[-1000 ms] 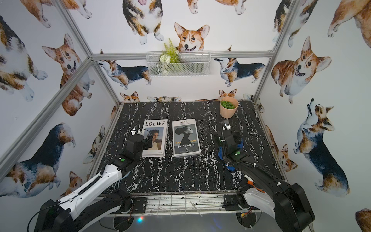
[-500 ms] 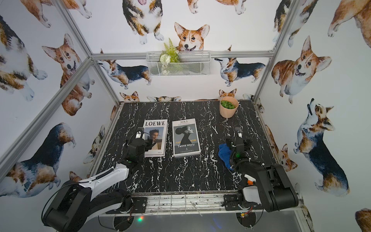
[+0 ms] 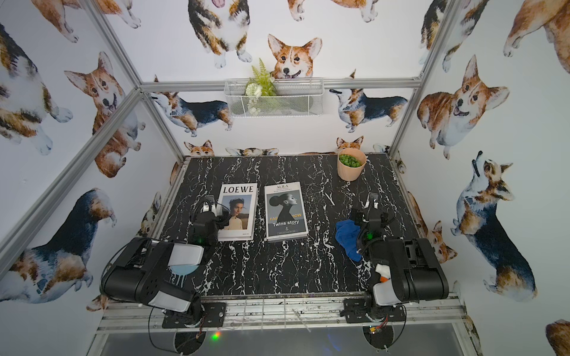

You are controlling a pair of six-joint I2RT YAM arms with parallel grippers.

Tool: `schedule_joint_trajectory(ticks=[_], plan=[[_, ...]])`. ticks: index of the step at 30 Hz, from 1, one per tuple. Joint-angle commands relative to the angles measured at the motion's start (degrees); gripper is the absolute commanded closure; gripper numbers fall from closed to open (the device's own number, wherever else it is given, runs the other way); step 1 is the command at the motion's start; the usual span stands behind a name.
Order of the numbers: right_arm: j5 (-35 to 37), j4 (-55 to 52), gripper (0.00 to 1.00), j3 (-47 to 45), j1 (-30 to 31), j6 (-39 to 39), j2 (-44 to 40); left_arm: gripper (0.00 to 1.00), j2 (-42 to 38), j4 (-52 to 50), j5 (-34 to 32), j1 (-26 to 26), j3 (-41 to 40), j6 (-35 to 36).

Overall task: Wipe the cover of the book
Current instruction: Reset both arms

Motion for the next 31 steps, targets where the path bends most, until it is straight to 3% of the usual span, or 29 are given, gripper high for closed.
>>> schedule_joint_trajectory(ticks=[1,5,31], plan=[[-0.9,0.3,0.0,0.4,0.0,0.6,-0.2,0.0,2.0,9.7,3.7,1.6,-0.2,-1.7],[-1.1,1.9,0.0,0.2,0.0,0.3,0.3,0.0,1.5,2.4,4.1,2.0,3.3,-2.4],[-1.2,0.5,0.0,0.7,0.0,0.7,0.0,0.0,2.0,2.8,4.4,2.3,3.5,-2.3]])
